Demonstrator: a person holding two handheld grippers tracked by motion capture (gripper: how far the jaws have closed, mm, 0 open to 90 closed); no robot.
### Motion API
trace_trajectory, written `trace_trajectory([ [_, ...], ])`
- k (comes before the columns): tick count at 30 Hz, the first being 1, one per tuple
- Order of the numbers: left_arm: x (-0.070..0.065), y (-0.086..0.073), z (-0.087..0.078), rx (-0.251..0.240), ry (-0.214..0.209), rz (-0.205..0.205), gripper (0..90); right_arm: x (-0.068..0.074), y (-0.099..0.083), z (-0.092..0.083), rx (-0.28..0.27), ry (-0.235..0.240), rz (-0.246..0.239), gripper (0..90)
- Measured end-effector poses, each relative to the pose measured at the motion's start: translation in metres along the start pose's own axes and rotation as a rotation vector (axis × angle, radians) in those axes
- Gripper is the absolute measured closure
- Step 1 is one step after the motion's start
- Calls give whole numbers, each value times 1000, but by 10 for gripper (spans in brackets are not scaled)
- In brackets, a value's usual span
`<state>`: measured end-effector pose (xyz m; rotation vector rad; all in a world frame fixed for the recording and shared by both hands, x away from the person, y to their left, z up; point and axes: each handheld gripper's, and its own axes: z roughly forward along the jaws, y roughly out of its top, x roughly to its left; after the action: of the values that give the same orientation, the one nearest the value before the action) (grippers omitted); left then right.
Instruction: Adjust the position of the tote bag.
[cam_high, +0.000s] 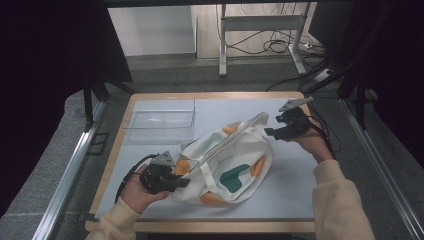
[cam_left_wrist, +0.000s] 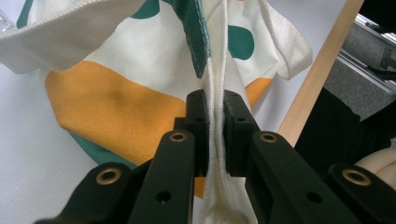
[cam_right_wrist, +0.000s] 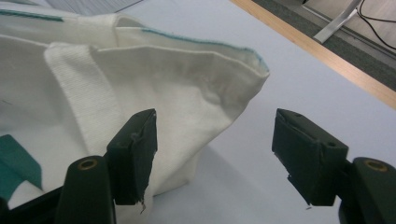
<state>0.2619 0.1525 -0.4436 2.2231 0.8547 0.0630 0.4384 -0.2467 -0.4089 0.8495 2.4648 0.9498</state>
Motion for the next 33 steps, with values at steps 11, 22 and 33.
trace_trajectory([
  [11,3,2,1,2,-12,1,835,-21,23,15,27,71,-54,364],
  [22,4,2,1,9,-18,7,838,-32,23,36,53,117,-64,348],
  [33,7,2,1,6,-21,4,839,-33,23,49,23,152,-94,713],
])
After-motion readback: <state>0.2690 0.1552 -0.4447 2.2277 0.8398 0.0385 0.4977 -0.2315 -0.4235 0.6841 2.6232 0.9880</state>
